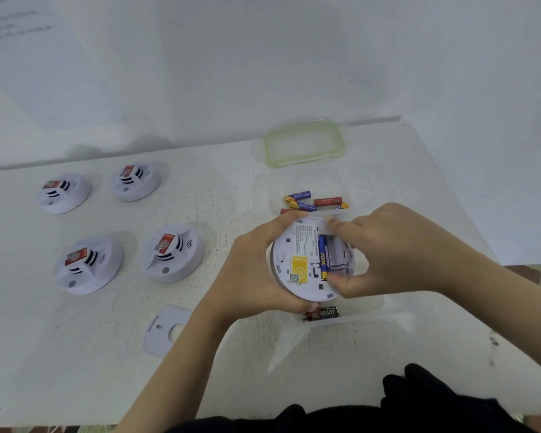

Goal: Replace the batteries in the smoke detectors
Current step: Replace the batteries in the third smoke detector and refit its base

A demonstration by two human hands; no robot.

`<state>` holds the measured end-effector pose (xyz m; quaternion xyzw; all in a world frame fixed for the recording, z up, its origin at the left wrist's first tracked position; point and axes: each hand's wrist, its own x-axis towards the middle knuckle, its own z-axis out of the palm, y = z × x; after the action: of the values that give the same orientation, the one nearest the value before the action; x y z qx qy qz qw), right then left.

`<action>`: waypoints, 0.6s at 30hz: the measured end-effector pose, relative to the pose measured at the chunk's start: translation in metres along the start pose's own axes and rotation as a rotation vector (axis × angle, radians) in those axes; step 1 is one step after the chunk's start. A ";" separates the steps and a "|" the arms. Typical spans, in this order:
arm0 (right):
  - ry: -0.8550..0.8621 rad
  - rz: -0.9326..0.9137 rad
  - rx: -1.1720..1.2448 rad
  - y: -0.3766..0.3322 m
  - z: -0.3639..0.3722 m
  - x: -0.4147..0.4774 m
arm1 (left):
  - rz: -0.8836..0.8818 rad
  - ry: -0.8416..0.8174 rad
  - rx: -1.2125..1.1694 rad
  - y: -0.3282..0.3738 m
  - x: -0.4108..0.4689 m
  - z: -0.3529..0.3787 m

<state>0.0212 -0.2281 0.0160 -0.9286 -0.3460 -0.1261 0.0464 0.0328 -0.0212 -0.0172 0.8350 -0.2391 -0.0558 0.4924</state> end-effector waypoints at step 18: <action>0.101 -0.016 0.153 0.003 0.007 -0.008 | 0.077 0.067 -0.080 -0.009 0.004 -0.002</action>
<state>0.0186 -0.2341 0.0071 -0.9120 -0.3591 -0.1461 0.1337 0.0405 -0.0180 -0.0235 0.8063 -0.2519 -0.0182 0.5348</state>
